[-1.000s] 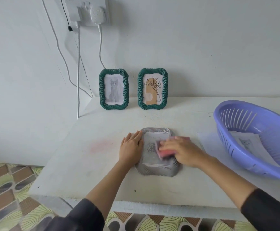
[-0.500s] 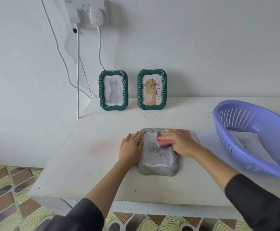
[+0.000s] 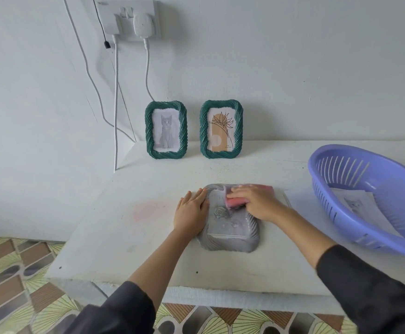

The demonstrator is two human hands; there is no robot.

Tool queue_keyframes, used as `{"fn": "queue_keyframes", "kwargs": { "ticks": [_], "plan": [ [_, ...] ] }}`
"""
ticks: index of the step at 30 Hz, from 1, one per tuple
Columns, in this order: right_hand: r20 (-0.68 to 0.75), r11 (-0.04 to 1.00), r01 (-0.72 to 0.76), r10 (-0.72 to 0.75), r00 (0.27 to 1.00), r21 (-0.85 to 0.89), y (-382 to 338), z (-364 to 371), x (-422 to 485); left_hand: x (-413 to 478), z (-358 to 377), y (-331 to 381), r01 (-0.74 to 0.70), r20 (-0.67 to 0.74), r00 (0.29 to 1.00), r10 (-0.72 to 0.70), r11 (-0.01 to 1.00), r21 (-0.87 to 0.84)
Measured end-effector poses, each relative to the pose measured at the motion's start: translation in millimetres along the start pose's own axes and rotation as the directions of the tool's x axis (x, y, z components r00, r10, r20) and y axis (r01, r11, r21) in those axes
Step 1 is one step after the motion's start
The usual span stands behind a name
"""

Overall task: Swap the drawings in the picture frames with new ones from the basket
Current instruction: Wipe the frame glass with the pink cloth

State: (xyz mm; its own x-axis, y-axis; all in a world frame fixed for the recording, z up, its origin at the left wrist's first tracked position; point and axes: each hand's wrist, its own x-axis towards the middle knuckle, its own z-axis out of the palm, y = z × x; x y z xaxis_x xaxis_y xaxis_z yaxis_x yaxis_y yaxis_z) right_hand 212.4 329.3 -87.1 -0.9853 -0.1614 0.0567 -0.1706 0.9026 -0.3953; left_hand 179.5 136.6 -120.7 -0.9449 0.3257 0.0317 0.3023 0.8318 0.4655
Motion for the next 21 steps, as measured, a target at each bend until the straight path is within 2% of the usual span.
{"fn": "queue_keyframes", "kwargs": {
  "ticks": [2, 6, 8, 10, 12, 13, 14, 16, 17, 19, 21],
  "plan": [
    [0.023, 0.998, 0.052, -0.052, 0.998, 0.024, -15.9, 13.6, 4.4, -0.2, -0.1, -0.2, 0.006, 0.007, 1.000, -0.006, 1.000, -0.010],
    [0.165, 0.975, 0.209, -0.218, 0.962, 0.075, -30.8, 15.6, -34.1, 0.1, 0.0, -1.0, 0.010, 0.017, 1.000, -0.009, 1.000, -0.019],
    [0.212, 0.970, 0.220, -0.238, 0.948, 0.103, -18.4, 7.5, -55.2, 1.0, 0.2, -0.7, 0.003, 0.012, 1.000, -0.003, 1.000, -0.015],
    [0.205, 0.981, 0.182, -0.191, 0.960, 0.065, -1.5, -2.0, -64.3, 3.9, 1.0, -1.0, -0.004, 0.008, 1.000, 0.004, 1.000, -0.027],
    [0.095, 0.997, 0.076, -0.078, 0.992, 0.019, 8.1, -10.0, -61.4, 7.8, -1.1, -0.1, 0.008, 0.020, 1.000, -0.007, 0.999, -0.050],
    [0.001, 0.997, 0.000, 0.000, 1.000, 0.073, 7.6, -15.1, -57.6, 9.2, -4.1, 3.3, 0.040, 0.026, 0.999, -0.039, 0.997, -0.064],
    [-0.100, 0.977, -0.070, 0.092, 0.991, 0.204, 3.6, -20.8, -53.5, 8.9, -8.6, 9.7, 0.088, 0.013, 0.996, -0.087, 0.993, -0.084],
    [-0.265, 0.825, -0.102, 0.292, 0.919, 0.557, -11.0, -33.3, -44.8, 2.6, -19.5, 31.0, 0.143, -0.102, 0.981, -0.162, 0.974, -0.175],
    [-0.285, 0.717, -0.089, 0.384, 0.878, 0.691, -19.2, -39.2, -39.6, -4.3, -26.0, 47.3, 0.119, -0.173, 0.971, -0.163, 0.964, -0.238],
    [-0.195, 0.477, -0.079, 0.498, 0.845, 0.875, -33.2, -46.1, -29.8, -19.4, -35.6, 83.1, 0.016, -0.238, 0.966, -0.097, 0.947, -0.321],
    [0.031, 0.160, -0.126, 0.494, 0.869, 0.979, -44.6, -46.5, -24.0, -31.7, -37.0, 111.0, -0.036, -0.183, 0.983, -0.031, 0.935, -0.352]
  ]
}}
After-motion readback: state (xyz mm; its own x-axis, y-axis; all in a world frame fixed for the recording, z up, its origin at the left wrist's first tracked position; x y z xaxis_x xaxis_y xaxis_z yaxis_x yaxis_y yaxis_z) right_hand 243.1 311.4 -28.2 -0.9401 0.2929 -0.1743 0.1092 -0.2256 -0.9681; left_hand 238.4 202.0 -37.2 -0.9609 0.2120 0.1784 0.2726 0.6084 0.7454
